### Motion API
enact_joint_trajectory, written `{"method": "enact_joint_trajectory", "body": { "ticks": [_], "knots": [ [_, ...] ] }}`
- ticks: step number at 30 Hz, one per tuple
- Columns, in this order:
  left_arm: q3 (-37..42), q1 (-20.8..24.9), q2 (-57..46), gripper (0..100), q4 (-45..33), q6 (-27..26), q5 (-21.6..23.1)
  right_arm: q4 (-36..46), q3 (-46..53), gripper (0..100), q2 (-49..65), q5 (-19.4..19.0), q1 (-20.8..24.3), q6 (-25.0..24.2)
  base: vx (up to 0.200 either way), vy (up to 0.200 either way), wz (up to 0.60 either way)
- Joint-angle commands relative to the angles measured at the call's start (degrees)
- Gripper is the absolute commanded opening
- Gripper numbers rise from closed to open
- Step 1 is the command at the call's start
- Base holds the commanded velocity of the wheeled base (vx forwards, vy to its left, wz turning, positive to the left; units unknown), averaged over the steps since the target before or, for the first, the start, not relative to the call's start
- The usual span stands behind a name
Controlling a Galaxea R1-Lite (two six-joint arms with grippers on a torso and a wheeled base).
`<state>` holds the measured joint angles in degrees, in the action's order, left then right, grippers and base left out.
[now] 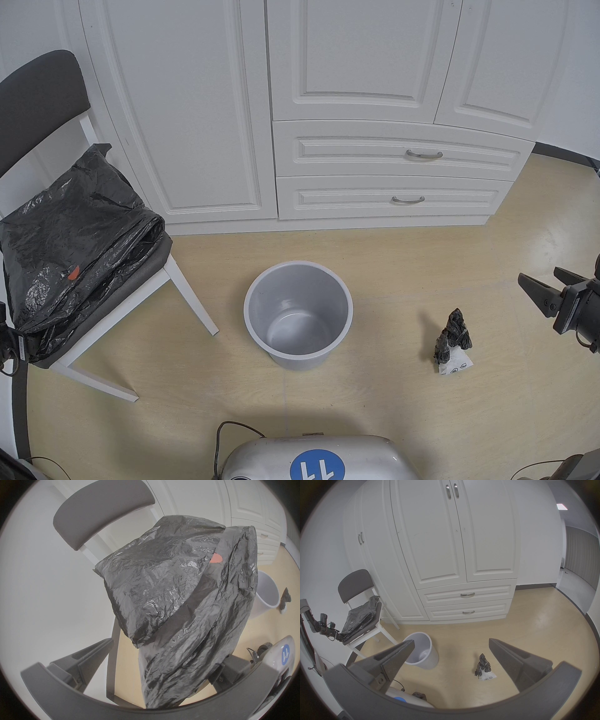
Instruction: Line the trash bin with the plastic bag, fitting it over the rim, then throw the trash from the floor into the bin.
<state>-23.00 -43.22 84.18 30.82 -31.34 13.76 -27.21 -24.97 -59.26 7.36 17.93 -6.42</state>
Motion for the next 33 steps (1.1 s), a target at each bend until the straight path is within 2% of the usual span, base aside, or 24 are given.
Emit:
{"method": "enact_joint_trajectory", "body": {
  "ticks": [1, 3, 5, 19, 20, 31, 33],
  "knots": [
    [-0.3, -2.0, 0.9, 100, 0.7, 0.0, 2.0, 0.0, 0.0, 100, 0.3, 0.0, 0.0, 0.0, 0.0, 0.0, 0.0],
    [-0.6, -4.2, 1.3, 100, 2.1, 0.0, 6.5, 0.0, -0.1, 100, 0.4, 0.0, 0.0, 0.0, 0.0, 0.0, 0.0],
    [-0.7, -5.2, 1.5, 100, 2.6, 0.0, 8.2, 0.0, -0.1, 100, 0.4, 0.0, 0.0, 0.0, 0.0, 0.0, 0.0],
    [0.2, -6.1, 0.9, 100, 2.8, -0.4, 8.6, 0.0, -0.2, 100, 0.6, 0.0, 0.0, 0.0, 0.0, 0.0, 0.0],
    [0.3, -6.1, 0.8, 0, 2.8, -0.4, 8.6, 0.0, -0.1, 100, 0.5, 0.0, 0.1, 0.0, 0.0, 0.0, 0.0],
    [2.1, -5.6, -0.7, 0, 3.0, -0.2, 8.7, 0.0, 0.2, 100, 0.2, -0.1, 0.1, 0.1, 0.0, 0.0, 0.0],
    [3.2, -4.9, -2.4, 0, 5.0, 0.2, 9.2, 0.0, 0.2, 100, -0.1, -0.1, 0.1, 0.1, 0.0, 0.0, 0.0]
  ]
}}
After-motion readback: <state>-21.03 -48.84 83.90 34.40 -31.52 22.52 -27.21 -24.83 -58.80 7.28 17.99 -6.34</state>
